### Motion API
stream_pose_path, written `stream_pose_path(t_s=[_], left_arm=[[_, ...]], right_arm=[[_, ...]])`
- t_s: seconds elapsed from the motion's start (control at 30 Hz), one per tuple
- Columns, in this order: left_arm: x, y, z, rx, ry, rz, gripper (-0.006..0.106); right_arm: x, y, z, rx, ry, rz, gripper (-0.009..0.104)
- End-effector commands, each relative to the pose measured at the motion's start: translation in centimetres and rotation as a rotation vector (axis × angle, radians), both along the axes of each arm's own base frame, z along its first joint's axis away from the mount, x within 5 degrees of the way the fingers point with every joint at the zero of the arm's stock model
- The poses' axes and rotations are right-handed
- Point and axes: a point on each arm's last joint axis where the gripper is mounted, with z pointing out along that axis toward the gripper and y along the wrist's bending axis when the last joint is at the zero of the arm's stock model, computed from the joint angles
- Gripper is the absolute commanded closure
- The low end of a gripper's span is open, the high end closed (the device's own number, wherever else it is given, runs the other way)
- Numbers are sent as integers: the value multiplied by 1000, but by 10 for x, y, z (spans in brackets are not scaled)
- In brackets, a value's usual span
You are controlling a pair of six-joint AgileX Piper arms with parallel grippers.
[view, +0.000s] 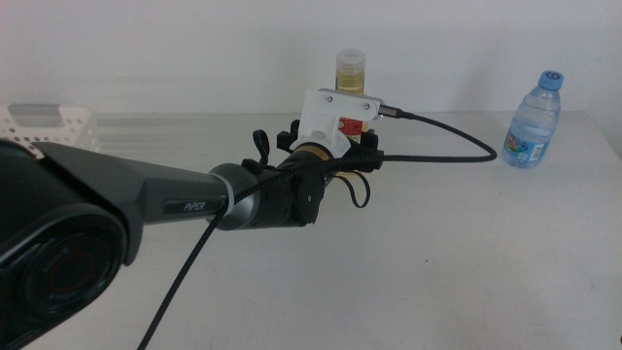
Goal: Use arms to grab the bottles and put them into the dustbin to the left of the table.
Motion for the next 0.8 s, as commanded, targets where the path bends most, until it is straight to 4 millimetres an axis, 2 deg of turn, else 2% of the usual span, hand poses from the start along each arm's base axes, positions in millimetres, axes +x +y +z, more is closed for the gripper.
stream_pose_path(t_s=[0.0,0.3,0.57,0.67,0.77], left_arm=[[10,2,43,-87,-145,36,12],[34,-4,42,-92,-172,32,12],[44,-10,36,-106,-190,35,12],[44,-10,35,-104,-190,35,19],[44,-10,36,-92,-195,32,36]], right_arm=[[-1,-1,11,-12,-105,-7,25],[-1,-1,11,-12,-105,-7,25],[-1,-1,11,-12,-105,-7,25],[-1,-1,11,-12,-105,-7,25],[-1,-1,11,-12,-105,-7,25]])
